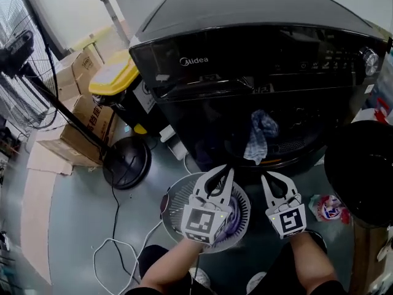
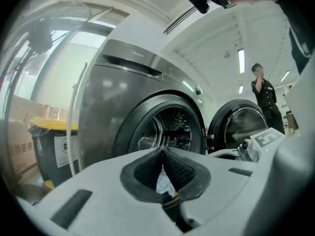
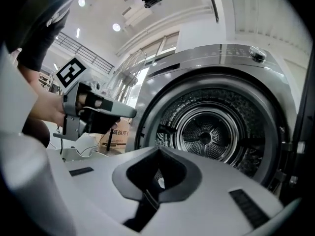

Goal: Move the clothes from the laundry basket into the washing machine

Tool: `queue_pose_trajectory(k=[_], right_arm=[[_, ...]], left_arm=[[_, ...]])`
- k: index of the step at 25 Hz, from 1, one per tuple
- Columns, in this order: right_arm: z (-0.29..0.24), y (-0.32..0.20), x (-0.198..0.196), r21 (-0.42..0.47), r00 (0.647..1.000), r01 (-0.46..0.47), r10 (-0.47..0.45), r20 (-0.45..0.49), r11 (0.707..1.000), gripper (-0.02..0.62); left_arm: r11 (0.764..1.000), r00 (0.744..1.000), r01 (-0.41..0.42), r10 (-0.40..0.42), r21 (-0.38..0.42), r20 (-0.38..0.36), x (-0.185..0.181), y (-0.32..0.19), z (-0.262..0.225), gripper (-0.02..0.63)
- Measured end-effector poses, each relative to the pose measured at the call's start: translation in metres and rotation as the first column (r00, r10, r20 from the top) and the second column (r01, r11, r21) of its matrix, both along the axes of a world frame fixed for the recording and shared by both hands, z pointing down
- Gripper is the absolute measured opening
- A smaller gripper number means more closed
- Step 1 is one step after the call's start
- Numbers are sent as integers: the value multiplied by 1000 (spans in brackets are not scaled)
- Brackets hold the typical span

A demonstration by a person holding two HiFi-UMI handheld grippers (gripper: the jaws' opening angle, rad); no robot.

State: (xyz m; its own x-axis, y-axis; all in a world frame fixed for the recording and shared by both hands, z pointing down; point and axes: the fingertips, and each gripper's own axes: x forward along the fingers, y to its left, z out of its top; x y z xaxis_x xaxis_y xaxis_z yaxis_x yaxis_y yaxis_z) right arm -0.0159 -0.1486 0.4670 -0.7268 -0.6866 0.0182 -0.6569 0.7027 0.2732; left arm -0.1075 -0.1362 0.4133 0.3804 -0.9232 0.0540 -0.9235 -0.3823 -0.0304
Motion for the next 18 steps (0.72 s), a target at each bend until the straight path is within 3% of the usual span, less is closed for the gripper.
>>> queue_pose_trajectory(k=[9,18], right_arm=[[0,32,-71,-22,983,181,-182,-17,983,6],[11,41,-94,-46,974,223,-225,-39,974,6]], left_arm=[[986,995,17,0,-166,103,-56,52,80,6],[952,981,44,17,-302,194,-83,66,145,8]])
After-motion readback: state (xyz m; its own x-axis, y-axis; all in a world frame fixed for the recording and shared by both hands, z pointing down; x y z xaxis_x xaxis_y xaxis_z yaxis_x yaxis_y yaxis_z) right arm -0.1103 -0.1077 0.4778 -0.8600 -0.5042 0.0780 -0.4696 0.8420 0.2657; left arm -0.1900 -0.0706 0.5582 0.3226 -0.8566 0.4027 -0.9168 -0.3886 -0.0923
